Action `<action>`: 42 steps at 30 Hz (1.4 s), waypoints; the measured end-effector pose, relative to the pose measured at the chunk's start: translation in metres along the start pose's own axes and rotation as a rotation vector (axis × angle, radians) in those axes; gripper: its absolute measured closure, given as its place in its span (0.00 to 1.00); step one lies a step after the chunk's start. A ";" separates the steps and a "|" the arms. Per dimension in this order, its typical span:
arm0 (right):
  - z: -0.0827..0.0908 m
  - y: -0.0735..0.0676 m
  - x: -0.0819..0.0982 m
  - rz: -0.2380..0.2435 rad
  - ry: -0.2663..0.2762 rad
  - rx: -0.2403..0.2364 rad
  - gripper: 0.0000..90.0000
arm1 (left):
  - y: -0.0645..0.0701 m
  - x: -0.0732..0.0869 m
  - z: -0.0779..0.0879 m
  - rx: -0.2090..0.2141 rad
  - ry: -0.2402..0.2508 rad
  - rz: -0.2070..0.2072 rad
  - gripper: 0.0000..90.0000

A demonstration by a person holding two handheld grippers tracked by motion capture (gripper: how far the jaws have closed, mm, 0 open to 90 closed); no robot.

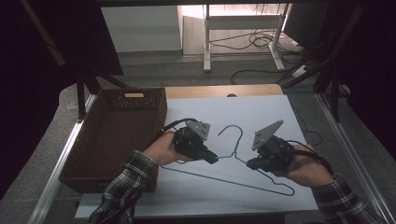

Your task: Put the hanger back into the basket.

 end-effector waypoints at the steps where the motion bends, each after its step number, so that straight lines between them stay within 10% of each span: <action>1: 0.001 0.001 0.000 0.005 0.009 0.003 0.96 | 0.000 0.000 0.000 -0.002 0.005 0.002 0.97; 14: 0.007 0.011 0.010 -0.042 0.036 0.132 0.51 | -0.011 0.002 0.008 -0.113 0.031 0.068 0.97; 42: -0.009 0.014 0.038 -0.148 0.137 0.209 0.42 | -0.014 0.014 0.072 -0.482 0.192 0.310 0.97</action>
Point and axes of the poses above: each handheld gripper's, and its own axes: z roughly backward along the jaws, x roughly out of its underside, y roughly to its right, the point moved 3 cm from there along -z, roughly forward along the jaws
